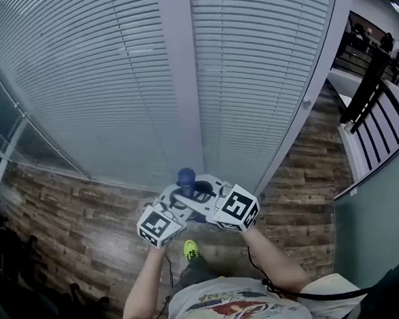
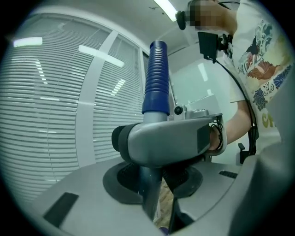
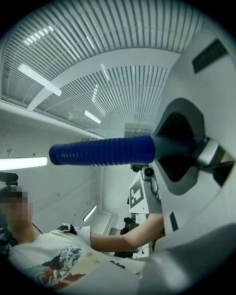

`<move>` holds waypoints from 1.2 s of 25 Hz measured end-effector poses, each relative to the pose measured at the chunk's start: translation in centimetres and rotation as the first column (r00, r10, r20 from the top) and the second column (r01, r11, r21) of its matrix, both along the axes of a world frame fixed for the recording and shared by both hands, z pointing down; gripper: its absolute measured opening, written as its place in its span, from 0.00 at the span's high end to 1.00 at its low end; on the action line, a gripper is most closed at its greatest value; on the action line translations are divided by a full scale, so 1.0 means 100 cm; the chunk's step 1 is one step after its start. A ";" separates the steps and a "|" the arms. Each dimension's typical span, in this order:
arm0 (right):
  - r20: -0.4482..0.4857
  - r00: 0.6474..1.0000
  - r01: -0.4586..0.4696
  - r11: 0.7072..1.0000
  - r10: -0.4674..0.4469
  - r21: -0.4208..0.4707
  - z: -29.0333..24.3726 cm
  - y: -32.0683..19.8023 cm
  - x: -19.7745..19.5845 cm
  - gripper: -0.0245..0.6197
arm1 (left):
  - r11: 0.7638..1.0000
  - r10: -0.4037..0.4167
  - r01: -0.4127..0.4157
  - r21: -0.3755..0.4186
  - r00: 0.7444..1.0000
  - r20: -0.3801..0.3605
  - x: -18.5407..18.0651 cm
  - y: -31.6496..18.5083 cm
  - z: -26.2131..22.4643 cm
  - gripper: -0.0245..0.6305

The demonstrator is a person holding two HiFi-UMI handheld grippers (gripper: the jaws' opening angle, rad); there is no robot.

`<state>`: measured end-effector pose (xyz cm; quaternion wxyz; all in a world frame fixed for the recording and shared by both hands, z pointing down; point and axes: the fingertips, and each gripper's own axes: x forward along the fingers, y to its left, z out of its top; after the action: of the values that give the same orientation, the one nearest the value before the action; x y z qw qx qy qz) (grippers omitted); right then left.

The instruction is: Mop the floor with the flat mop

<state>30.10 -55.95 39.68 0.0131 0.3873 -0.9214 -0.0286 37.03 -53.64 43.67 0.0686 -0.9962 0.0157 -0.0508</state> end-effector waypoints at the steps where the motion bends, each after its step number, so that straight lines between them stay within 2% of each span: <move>1: -0.004 1.000 0.017 1.000 -0.017 -0.002 0.004 0.015 -0.004 0.81 | 1.000 -0.011 0.011 -0.009 1.000 0.005 -0.003 0.014 0.003 0.79; 10: -0.012 0.987 0.160 0.987 -0.161 -0.019 0.030 0.154 -0.042 0.79 | 0.995 -0.087 0.089 -0.041 0.994 0.060 -0.036 0.142 0.031 0.79; 20: 0.031 0.980 0.200 0.976 -0.198 -0.086 0.077 0.275 -0.065 0.76 | 0.993 -0.095 0.100 -0.065 0.993 0.071 -0.058 0.261 0.073 0.75; 25: 0.019 0.965 0.262 0.962 -0.261 -0.077 0.079 0.334 -0.097 0.75 | 0.985 -0.148 0.152 -0.077 0.987 0.054 -0.088 0.316 0.075 0.75; 30: 0.012 0.946 0.323 0.943 -0.323 -0.081 0.085 0.418 -0.142 0.75 | 0.971 -0.212 0.215 -0.103 0.976 0.044 -0.133 0.394 0.081 0.75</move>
<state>15.86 -14.17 48.14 0.0246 0.2302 -0.9728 0.0072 23.78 -14.22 51.75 0.0093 -0.9900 0.1189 -0.0751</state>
